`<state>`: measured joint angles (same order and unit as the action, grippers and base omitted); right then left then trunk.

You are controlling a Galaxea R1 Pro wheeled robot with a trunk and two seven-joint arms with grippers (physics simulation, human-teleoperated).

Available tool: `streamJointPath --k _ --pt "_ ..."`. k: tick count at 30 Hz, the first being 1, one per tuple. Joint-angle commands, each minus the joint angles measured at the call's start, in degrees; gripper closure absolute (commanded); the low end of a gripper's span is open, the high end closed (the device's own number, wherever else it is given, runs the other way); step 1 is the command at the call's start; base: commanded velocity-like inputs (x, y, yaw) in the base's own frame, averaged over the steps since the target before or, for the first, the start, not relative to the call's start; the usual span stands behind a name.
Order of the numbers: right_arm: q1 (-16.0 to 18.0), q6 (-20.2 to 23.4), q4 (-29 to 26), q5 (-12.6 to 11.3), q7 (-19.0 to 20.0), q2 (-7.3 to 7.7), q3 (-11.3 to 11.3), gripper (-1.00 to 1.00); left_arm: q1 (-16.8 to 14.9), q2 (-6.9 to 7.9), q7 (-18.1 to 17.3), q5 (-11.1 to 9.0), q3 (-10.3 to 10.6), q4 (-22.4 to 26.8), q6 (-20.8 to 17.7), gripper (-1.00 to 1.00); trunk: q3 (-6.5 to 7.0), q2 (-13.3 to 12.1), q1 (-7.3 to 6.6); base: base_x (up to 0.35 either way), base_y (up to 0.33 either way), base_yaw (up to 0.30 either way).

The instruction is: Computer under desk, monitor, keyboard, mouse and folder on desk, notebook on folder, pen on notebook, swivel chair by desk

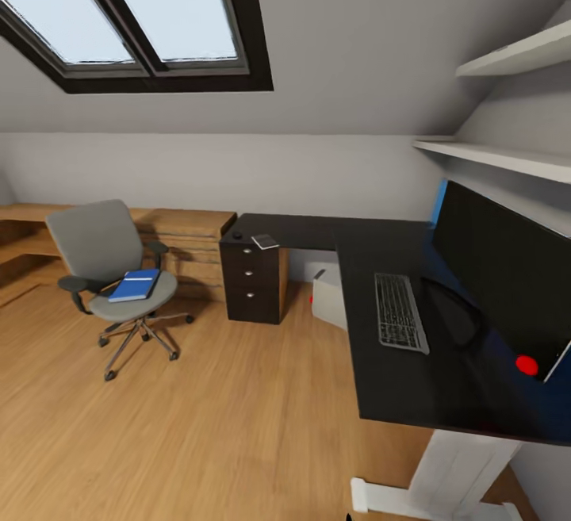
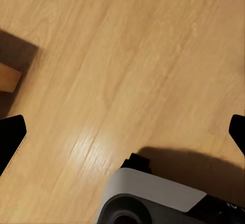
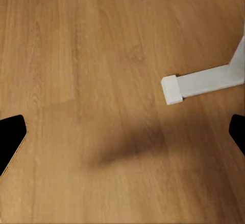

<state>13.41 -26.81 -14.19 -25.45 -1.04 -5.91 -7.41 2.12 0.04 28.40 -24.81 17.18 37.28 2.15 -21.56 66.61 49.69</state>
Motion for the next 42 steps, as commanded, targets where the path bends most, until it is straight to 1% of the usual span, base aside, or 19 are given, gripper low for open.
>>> streamJointPath --k 1,8,15,42 --pt "0.0 -0.3 0.0 -0.6 -0.1 0.04 -0.5 -1.0 0.0 0.05 0.3 -0.6 0.3 0.1 0.2 -1.0 -0.06 0.0 0.04 0.311 0.162 0.047" --pt "0.0 -0.3 0.9 -0.2 -0.1 0.03 -0.5 -1.0 0.0 0.09 0.3 -0.7 0.3 0.0 0.2 -1.0 -0.09 0.0 0.04 0.314 0.154 0.013" --pt "0.0 -0.3 1.2 0.9 -0.1 0.03 -0.5 -1.0 0.0 0.05 0.3 -0.6 0.3 -0.6 0.2 -1.0 -0.09 0.0 0.04 0.316 0.146 0.001" --pt "0.0 -0.3 1.2 1.1 -0.1 0.09 -0.5 -1.0 0.0 0.06 0.3 -0.6 0.3 -0.7 0.2 -1.0 -0.09 0.0 0.04 0.32 0.124 0.0"
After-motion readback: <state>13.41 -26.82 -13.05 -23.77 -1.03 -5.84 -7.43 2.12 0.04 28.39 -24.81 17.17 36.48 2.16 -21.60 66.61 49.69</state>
